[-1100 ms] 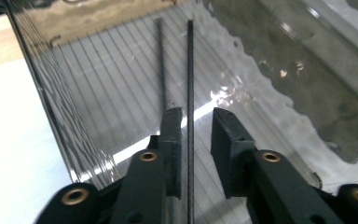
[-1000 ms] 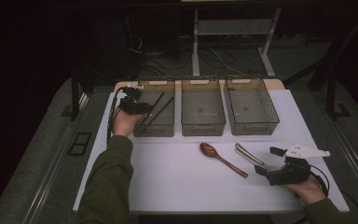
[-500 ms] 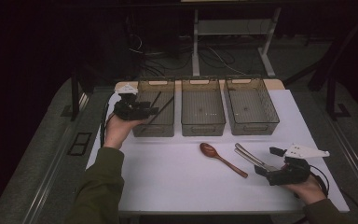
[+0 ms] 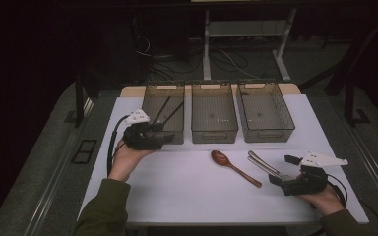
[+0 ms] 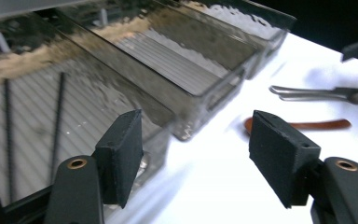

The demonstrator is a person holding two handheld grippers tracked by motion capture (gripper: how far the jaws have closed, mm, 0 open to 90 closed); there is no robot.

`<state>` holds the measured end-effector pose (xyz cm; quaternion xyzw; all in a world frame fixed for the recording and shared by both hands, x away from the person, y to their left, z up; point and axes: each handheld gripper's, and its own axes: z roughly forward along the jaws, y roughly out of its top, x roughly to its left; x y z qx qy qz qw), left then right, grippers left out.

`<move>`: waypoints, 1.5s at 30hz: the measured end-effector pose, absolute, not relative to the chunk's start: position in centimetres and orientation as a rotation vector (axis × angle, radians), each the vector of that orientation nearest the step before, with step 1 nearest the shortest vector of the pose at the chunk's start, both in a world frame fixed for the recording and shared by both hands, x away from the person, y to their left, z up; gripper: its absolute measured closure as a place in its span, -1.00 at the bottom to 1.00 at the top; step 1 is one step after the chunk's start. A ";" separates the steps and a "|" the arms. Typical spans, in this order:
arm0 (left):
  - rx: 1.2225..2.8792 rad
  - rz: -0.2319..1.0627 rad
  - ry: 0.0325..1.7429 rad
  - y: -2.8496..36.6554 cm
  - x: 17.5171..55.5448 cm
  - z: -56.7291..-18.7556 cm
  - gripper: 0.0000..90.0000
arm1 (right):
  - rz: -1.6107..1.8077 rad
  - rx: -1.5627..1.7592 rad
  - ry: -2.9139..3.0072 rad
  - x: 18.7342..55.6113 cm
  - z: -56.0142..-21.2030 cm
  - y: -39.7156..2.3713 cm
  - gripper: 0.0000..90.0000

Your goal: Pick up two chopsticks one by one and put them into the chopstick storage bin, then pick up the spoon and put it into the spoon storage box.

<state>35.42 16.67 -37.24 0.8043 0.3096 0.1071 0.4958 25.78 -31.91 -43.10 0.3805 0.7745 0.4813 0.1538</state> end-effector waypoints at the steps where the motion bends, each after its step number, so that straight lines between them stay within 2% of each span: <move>1: 1.954 0.258 0.737 16.6 35.1 -37.5 -0.28 | 1.382 1.091 2.220 25.8 -43.1 -31.9 -0.96; 11: 1.954 0.264 0.696 16.5 32.0 -39.8 -0.42 | 1.387 1.086 2.218 25.6 -43.0 -32.0 -0.96; 24: 1.929 0.285 0.724 16.7 28.6 -42.4 -0.82 | 1.374 1.083 2.247 25.6 -42.2 -31.4 -0.96; 26: 1.933 0.286 0.736 16.8 28.2 -42.6 -0.87 | 1.383 1.068 2.263 25.5 -41.9 -31.3 -0.68; 28: 1.923 0.273 0.753 16.9 27.8 -42.8 -0.95 | 1.374 1.077 2.278 25.5 -41.6 -31.0 -0.61; 29: 1.922 0.268 0.759 16.9 27.7 -42.8 -0.99 | 1.375 1.080 2.288 25.5 -41.5 -30.9 -0.50; 39: 1.979 0.235 0.737 16.3 27.4 -43.3 -1.00 | 1.401 1.090 2.409 25.8 -41.5 -28.5 0.38; 45: 1.984 0.208 0.719 16.1 27.5 -43.5 -1.00 | 1.340 1.059 2.485 26.0 -42.2 -26.9 0.78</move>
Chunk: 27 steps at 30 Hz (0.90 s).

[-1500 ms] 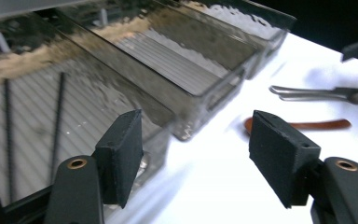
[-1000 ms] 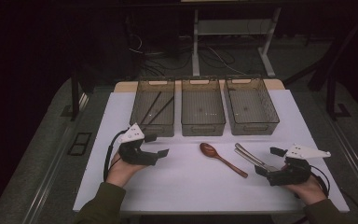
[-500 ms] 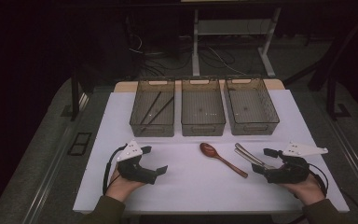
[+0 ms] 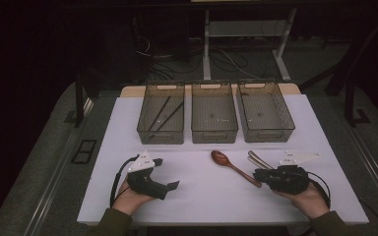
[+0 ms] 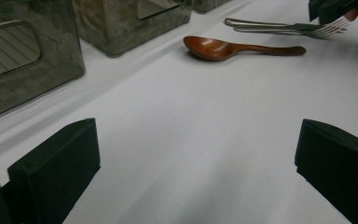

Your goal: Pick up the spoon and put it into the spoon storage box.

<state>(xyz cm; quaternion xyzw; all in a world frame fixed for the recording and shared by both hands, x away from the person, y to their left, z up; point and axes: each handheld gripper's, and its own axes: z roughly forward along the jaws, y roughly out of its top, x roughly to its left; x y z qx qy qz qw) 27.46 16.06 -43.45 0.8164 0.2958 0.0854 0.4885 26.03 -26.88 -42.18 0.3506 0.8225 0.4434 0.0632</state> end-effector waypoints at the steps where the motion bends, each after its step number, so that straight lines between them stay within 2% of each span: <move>1: 1.984 0.206 0.716 16.0 27.4 -43.5 -1.00 | 1.331 1.063 2.493 26.1 -42.3 -26.7 0.83; 6: 1.976 0.201 0.717 16.1 27.5 -43.5 -1.00 | 1.261 1.069 2.543 26.2 -43.3 -25.6 0.96; 27: 1.973 0.186 0.720 16.0 27.6 -43.6 -1.00 | 1.048 1.041 2.601 26.4 -44.6 -25.1 0.97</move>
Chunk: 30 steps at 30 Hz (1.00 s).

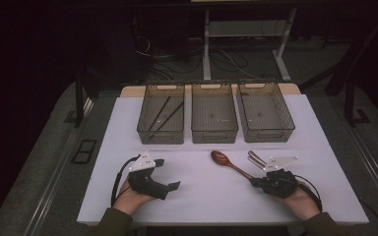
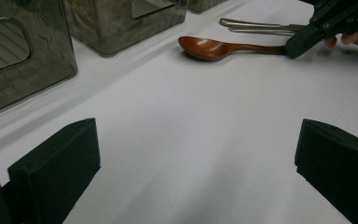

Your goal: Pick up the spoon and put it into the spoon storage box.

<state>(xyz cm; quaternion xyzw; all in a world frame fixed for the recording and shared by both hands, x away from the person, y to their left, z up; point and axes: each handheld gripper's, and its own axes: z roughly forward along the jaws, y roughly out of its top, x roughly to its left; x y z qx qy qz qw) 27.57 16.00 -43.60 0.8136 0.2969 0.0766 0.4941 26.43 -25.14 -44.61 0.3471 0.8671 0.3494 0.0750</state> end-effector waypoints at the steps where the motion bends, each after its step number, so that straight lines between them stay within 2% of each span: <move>1: 1.972 0.186 0.720 16.0 27.6 -43.6 -1.00 | 1.041 1.045 2.598 26.5 -44.6 -25.2 0.97; 19: 1.979 0.184 0.720 16.1 27.6 -43.6 -1.00 | 0.965 1.123 2.503 27.7 -44.7 -26.6 0.97; 24: 1.978 0.181 0.718 16.1 27.6 -43.6 -1.00 | 1.039 1.125 2.503 27.6 -44.3 -26.8 0.96; 26: 1.980 0.180 0.718 16.1 27.6 -43.6 -1.00 | 1.081 1.125 2.494 27.6 -43.9 -27.0 0.87; 30: 1.984 0.185 0.714 16.0 27.6 -43.6 -1.00 | 1.162 1.092 2.505 27.8 -43.2 -26.9 0.52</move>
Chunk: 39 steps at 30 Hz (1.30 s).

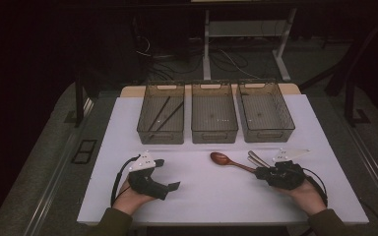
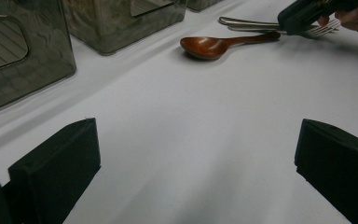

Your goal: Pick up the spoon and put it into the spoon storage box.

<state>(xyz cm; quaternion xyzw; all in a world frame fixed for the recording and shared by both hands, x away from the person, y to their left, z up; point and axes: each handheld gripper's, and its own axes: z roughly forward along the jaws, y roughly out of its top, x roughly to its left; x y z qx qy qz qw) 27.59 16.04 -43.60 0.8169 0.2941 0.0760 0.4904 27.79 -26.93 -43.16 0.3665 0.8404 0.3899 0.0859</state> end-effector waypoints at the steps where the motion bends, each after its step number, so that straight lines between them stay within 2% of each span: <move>1: 1.985 0.184 0.717 16.0 27.6 -43.6 -1.00 | 1.176 1.082 2.504 27.8 -42.9 -26.8 0.44; 4: 1.984 0.177 0.715 16.1 27.6 -43.6 -1.00 | 1.223 1.069 2.509 28.2 -42.3 -26.4 0.20; 7: 1.982 0.174 0.708 16.0 27.6 -43.7 -1.00 | 1.260 1.064 2.505 28.8 -41.7 -25.8 0.05; 14: 1.984 0.161 0.699 15.9 27.6 -43.7 -1.00 | 1.292 1.014 2.533 30.3 -41.1 -24.1 -0.23; 17: 1.989 0.157 0.694 15.9 27.6 -43.7 -1.00 | 1.288 0.999 2.527 31.0 -40.9 -23.2 -0.29; 25: 1.990 0.160 0.690 15.8 27.6 -43.8 -1.00 | 1.315 1.005 2.516 33.1 -40.7 -21.4 -0.33; 39: 1.993 0.156 0.690 15.8 27.7 -43.8 -1.00 | 1.299 1.017 2.552 36.1 -41.9 -18.7 -0.21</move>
